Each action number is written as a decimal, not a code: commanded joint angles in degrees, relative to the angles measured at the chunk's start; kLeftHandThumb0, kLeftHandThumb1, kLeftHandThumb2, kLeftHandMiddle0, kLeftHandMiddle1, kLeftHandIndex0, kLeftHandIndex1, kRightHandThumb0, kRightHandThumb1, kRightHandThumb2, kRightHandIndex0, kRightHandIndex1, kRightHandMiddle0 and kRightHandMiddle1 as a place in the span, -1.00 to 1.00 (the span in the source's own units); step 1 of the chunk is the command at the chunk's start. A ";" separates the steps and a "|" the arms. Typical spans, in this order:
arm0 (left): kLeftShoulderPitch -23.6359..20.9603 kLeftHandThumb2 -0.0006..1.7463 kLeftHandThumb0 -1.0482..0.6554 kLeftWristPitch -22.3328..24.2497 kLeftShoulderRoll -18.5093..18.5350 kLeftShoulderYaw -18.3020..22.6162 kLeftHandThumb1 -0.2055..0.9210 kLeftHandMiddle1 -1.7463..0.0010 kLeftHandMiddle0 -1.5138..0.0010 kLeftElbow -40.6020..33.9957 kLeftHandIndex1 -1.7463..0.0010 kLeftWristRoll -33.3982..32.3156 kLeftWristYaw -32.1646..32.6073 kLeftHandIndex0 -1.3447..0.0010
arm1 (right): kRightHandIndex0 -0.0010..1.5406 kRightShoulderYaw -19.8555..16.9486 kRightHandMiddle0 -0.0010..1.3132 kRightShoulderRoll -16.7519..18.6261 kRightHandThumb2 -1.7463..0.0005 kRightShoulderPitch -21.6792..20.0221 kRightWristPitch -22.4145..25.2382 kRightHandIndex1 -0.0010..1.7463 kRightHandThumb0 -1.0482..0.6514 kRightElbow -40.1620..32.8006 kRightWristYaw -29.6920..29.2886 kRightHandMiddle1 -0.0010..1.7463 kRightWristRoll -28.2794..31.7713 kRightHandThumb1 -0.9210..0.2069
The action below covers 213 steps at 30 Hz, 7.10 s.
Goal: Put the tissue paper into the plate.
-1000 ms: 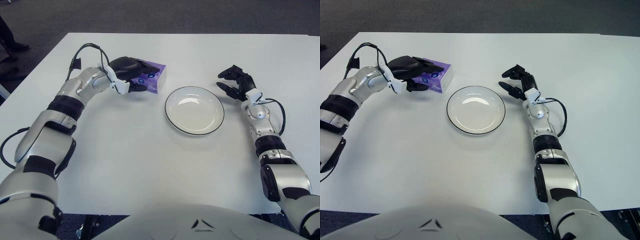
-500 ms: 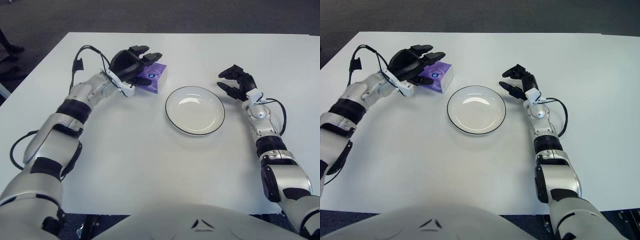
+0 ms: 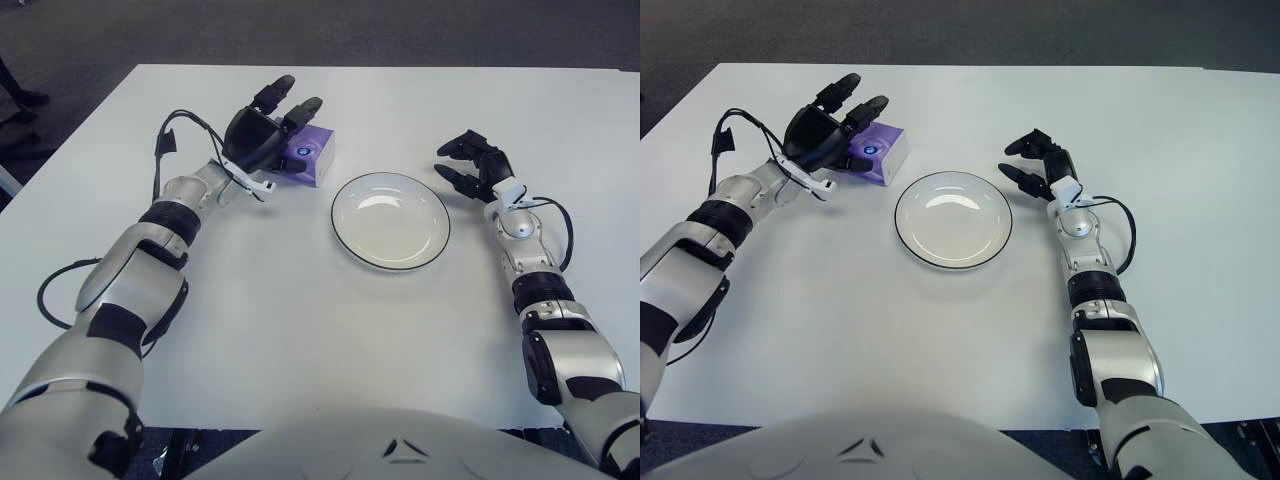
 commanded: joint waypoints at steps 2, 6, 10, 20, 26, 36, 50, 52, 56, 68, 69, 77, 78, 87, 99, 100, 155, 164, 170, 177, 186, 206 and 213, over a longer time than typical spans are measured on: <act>-2.78 -0.35 -1.00 -0.45 -0.87 -0.98 1.00 1.00 0.99 2.83 1.00 -0.67 -1.43 0.74 | -0.14 1.35 -0.31 3.40 0.80 8.58 0.88 0.51 0.22 4.35 -0.32 0.42 -0.64 -1.00; -4.14 -0.39 -1.00 -4.14 -1.19 -0.21 1.00 1.00 1.00 5.25 1.00 -4.18 -12.08 0.77 | -0.14 1.40 -0.31 3.36 0.80 8.58 1.02 0.51 0.22 4.27 -0.30 0.42 -0.71 -1.00; -5.30 -0.45 -1.00 -7.65 -1.51 1.53 1.00 1.00 1.00 6.94 1.00 -9.19 -24.95 0.81 | -0.14 1.46 -0.31 3.26 0.80 8.60 1.22 0.51 0.22 4.19 -0.24 0.42 -0.78 -1.00; -6.63 -0.50 -1.00 -7.54 -2.71 4.49 1.00 1.00 1.00 8.30 1.00 -17.01 -42.67 0.88 | -0.15 1.65 -0.31 3.07 0.80 8.81 1.74 0.51 0.22 3.69 0.19 0.42 -0.78 -1.00; -7.14 -0.50 -1.00 -5.21 -3.97 6.06 1.00 1.00 1.00 9.50 1.00 -20.26 -49.19 0.90 | -0.15 1.75 -0.31 3.02 0.80 8.91 1.77 0.51 0.22 3.62 0.42 0.42 -0.81 -1.00; -8.83 -0.59 -1.00 2.90 -7.13 9.55 1.00 0.96 0.87 12.48 0.99 -26.16 -60.61 0.90 | -0.14 2.29 -0.31 2.82 0.80 8.95 1.64 0.51 0.22 3.68 0.80 0.42 -1.26 -1.00; -6.40 -0.80 -0.70 0.54 -5.86 3.37 1.00 0.38 -0.03 12.66 0.67 -17.40 -37.71 0.06 | -0.12 4.28 -0.30 1.71 0.81 9.14 2.61 0.49 0.22 2.84 0.74 0.41 -2.84 -1.00; -5.91 -0.81 -0.51 -0.24 -5.49 2.49 1.00 -0.26 0.19 13.08 0.09 -16.28 -34.55 0.12 | -0.12 4.48 -0.30 1.53 0.82 9.16 2.81 0.48 0.22 2.68 0.94 0.41 -3.01 -1.00; -5.46 -0.32 0.01 -2.01 -4.98 1.38 0.66 -0.69 0.35 13.75 -0.53 -15.04 -29.52 0.33 | -0.11 4.72 -0.30 1.27 0.82 9.17 3.15 0.47 0.22 2.44 1.58 0.41 -3.25 -1.00; -5.94 0.42 0.23 -6.48 -4.17 0.12 0.04 -0.99 0.30 14.19 -0.96 -13.28 -18.21 0.40 | -0.10 5.24 -0.28 0.62 0.83 8.97 3.56 0.46 0.22 2.43 2.82 0.40 -3.19 -1.00; -6.09 0.43 0.23 -6.62 -4.21 0.00 0.02 -0.99 0.30 14.18 -0.97 -13.08 -17.27 0.40 | -0.10 5.26 -0.28 0.61 0.83 8.96 3.59 0.46 0.22 2.44 2.87 0.40 -3.19 -1.00; -8.01 0.47 0.23 -12.58 -3.46 -1.06 -0.01 -1.00 0.30 12.00 -1.00 -11.05 -9.57 0.40 | -0.10 5.27 -0.28 0.44 0.83 8.89 3.52 0.46 0.22 2.67 3.36 0.39 -3.14 -1.00; -8.17 0.46 0.23 -13.21 -3.39 -1.15 0.00 -1.00 0.30 11.82 -1.00 -10.86 -8.89 0.41 | -0.10 5.27 -0.27 0.42 0.83 8.89 3.50 0.46 0.22 2.68 3.41 0.39 -3.14 -1.00; -10.17 0.41 0.23 -16.72 -3.76 -3.47 0.07 -0.98 0.32 4.85 -1.00 -4.79 5.82 0.45 | -0.10 5.18 -0.27 0.23 0.83 8.72 3.11 0.46 0.22 3.04 3.34 0.39 -3.09 -1.00; -10.60 0.36 0.23 -21.88 -3.22 -4.17 0.11 -0.93 0.30 -8.20 -1.00 -0.31 12.08 0.49 | -0.09 -1.04 -0.27 3.45 0.84 7.76 3.98 0.44 0.22 3.60 -7.09 0.40 -0.12 -1.00; -10.32 0.35 0.23 -22.20 -3.19 -4.02 0.11 -0.93 0.30 -9.52 -1.00 -0.27 11.93 0.49 | -0.09 -1.50 -0.27 3.49 0.84 7.54 4.02 0.44 0.22 3.74 -7.93 0.40 -0.09 -1.00; -2.88 0.21 0.47 -35.96 -7.35 -2.21 0.27 -1.00 0.39 -12.07 -0.94 -27.08 -44.34 0.31 | -0.14 -10.52 -0.34 4.47 0.79 3.17 -7.25 0.51 0.22 11.87 -11.61 0.44 7.54 -1.00; -3.05 -0.44 -0.43 -29.47 -5.07 -2.81 0.95 -0.14 0.31 -17.58 -0.26 -33.21 -66.02 0.51 | -0.15 -10.10 -0.33 4.23 0.79 3.14 -7.61 0.52 0.22 12.41 -11.44 0.43 7.33 -1.00; -1.48 -0.28 -0.76 -26.49 -5.19 -1.06 1.00 0.22 0.33 -21.25 0.28 -36.15 -72.08 0.53 | -0.15 -9.85 -0.33 4.11 0.79 3.13 -7.88 0.52 0.22 12.72 -11.16 0.43 7.22 -1.00; 0.60 -0.16 -0.92 -19.12 -5.76 0.48 1.00 0.86 0.60 -25.77 0.73 -45.07 -83.26 0.88 | -0.15 -9.15 -0.33 3.85 0.79 3.20 -7.56 0.52 0.22 12.77 -11.55 0.43 6.38 -1.00; 3.55 -0.18 -0.99 -11.31 -6.81 4.32 1.00 0.99 0.90 -30.19 0.98 -53.52 -91.31 1.00 | -0.15 -8.73 -0.33 3.70 0.79 3.04 -7.49 0.52 0.22 13.24 -11.86 0.43 5.62 -1.00; 16.01 -0.21 -1.00 -16.34 -20.03 26.37 1.00 0.98 0.90 -32.91 0.97 -80.57 -92.22 0.95 | -0.13 -6.75 -0.33 2.85 0.80 2.75 -6.34 0.49 0.22 14.15 -12.20 0.44 3.58 -1.00; 17.20 0.02 -0.89 -21.85 -21.22 33.44 1.00 0.97 0.73 -29.70 0.95 -63.80 -73.26 0.86 | -0.12 -6.42 -0.33 2.70 0.81 2.40 -6.32 0.47 0.22 14.82 -12.65 0.44 3.06 -1.00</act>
